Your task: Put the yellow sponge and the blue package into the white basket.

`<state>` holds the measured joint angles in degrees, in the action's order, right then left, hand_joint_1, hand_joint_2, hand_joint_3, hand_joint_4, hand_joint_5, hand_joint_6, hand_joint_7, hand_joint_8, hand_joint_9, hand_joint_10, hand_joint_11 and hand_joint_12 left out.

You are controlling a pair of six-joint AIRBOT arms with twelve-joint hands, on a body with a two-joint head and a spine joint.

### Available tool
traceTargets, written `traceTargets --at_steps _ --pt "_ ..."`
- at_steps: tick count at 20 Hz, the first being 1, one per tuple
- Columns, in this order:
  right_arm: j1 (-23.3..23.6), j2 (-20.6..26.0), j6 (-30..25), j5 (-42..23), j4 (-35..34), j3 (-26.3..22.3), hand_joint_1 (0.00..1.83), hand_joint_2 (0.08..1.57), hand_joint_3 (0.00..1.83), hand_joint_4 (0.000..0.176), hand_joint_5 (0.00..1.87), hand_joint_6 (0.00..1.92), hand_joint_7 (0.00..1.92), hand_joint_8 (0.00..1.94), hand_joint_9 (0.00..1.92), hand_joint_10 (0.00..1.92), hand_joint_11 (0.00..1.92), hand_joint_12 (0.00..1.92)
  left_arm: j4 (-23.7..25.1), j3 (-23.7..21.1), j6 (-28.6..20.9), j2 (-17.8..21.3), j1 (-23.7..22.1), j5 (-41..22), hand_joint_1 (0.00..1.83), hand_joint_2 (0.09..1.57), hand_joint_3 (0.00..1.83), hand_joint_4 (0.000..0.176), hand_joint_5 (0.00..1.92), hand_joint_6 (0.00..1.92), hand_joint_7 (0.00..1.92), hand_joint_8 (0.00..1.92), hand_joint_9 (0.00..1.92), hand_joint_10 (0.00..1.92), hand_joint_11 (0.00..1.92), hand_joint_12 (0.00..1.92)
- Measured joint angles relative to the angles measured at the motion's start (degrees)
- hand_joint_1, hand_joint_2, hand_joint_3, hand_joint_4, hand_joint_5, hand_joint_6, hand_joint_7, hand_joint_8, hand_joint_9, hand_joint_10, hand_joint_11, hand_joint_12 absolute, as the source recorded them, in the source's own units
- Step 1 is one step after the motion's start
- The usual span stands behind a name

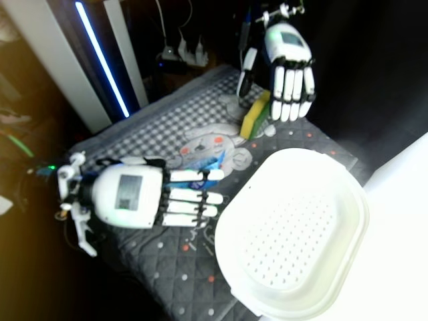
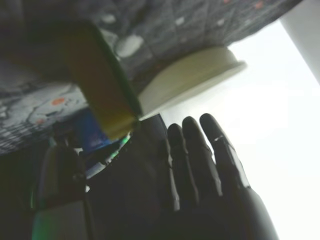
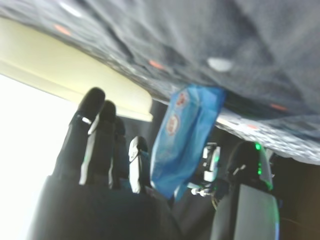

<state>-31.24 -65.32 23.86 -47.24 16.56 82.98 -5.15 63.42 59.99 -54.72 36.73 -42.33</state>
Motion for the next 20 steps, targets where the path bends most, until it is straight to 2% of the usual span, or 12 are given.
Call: traceTargets --at_steps 2,4,5,6,7,8,10,13,15,16,19,20 --pt "0.0 0.0 0.0 0.0 0.0 0.0 0.79 0.81 0.0 0.176 0.28 0.01 0.28 0.02 0.34 0.02 0.02 1.13 -1.1 1.0 0.0 -0.9 0.7 0.2 1.12 0.97 0.01 0.0 0.66 0.01 0.63 0.0 0.53 0.01 0.0 1.04" --pt "0.0 -0.2 0.0 0.1 0.2 0.2 0.81 0.81 0.0 0.176 0.37 0.01 0.4 0.01 0.44 0.02 0.13 1.05 -2.3 1.5 0.1 -1.6 0.8 1.0 1.11 1.0 0.01 0.0 0.68 0.0 0.66 0.0 0.56 0.01 0.01 1.06" --pt "0.0 -0.6 0.0 0.2 0.0 0.3 1.0 0.83 0.0 0.107 0.67 0.01 0.48 0.91 0.54 1.27 0.42 1.82 -2.6 1.6 0.1 -1.7 1.1 1.2 1.12 1.02 0.0 0.0 0.77 0.01 0.96 0.05 0.81 0.08 0.06 1.27" --pt "0.0 -0.8 0.0 0.3 0.3 0.5 1.06 0.84 0.0 0.071 0.78 0.01 0.45 1.3 0.55 1.64 0.54 1.9 -3.1 1.8 0.4 -2.2 1.1 1.2 1.17 1.04 0.0 0.0 0.81 0.01 0.92 0.02 0.78 0.06 0.04 1.36" --pt "0.0 -0.9 0.0 0.8 0.5 0.5 1.13 0.89 0.0 0.01 0.91 0.02 0.55 1.46 0.65 1.75 0.67 1.92 -3.6 1.9 0.9 -2.7 1.1 1.2 1.22 1.1 0.0 0.0 0.95 0.68 0.98 0.87 0.87 0.12 0.16 1.49" --pt "0.0 -1.1 -0.7 0.8 0.4 0.5 1.19 0.96 0.0 0.0 1.27 0.22 0.69 1.79 0.86 1.89 0.95 1.92 -4.4 2.0 1.6 -3.2 1.1 1.2 1.26 1.1 0.0 0.0 0.99 0.7 1.04 1.04 1.09 0.31 0.5 1.61" --pt "0.3 -1.2 -0.7 -0.3 0.3 0.5 1.21 1.0 0.0 0.0 1.28 0.43 0.95 1.15 0.94 1.44 0.84 1.65 -5.3 2.4 1.8 -4.1 1.4 1.0 1.25 1.15 0.0 0.0 0.89 0.85 0.95 1.28 0.95 1.16 0.78 1.77" --pt "0.4 -1.2 -0.7 -0.3 -0.2 0.7 1.2 1.03 0.0 0.0 1.19 0.6 1.12 0.83 1.07 1.22 0.91 1.45 -5.6 2.4 1.7 -4.1 1.7 0.9 1.25 1.15 0.0 0.0 0.93 0.77 0.92 1.35 0.9 1.38 0.79 1.83" --pt "0.4 -1.2 -0.7 -0.3 -0.1 0.7 1.29 1.05 0.0 0.0 1.22 0.32 1.14 0.97 1.17 0.94 0.97 1.26 -5.6 2.1 1.8 -3.9 1.7 0.7 1.25 1.14 0.0 0.0 0.98 0.68 0.91 1.36 0.87 1.48 0.8 1.9" --pt "0.4 -1.2 -0.7 -0.3 -0.1 0.7 1.22 1.02 0.0 0.0 1.21 0.52 1.07 1.54 1.22 1.59 1.14 1.76 -5.5 1.6 1.8 -3.4 2.0 0.3 1.26 1.15 0.0 0.0 0.99 0.67 0.9 1.38 0.86 1.5 0.78 1.91" --pt "0.4 -1.1 -2.6 -0.9 0.1 0.7 1.2 1.02 0.0 0.0 1.21 0.58 1.15 1.94 1.45 1.92 1.5 1.92 -4.9 0.3 1.8 -1.5 2.1 -0.7 1.28 1.07 0.0 0.0 1.15 0.47 1.08 1.05 1.01 1.1 0.82 1.64" --pt "0.3 -0.9 -3.9 -1.9 0.6 0.5 1.19 1.04 0.0 0.0 1.16 0.66 1.01 1.94 1.13 1.92 1.04 1.92 -4.0 -0.6 1.8 -0.4 2.1 -1.5 1.28 1.05 0.0 0.0 1.25 0.3 1.1 1.01 0.99 0.97 0.66 1.61"
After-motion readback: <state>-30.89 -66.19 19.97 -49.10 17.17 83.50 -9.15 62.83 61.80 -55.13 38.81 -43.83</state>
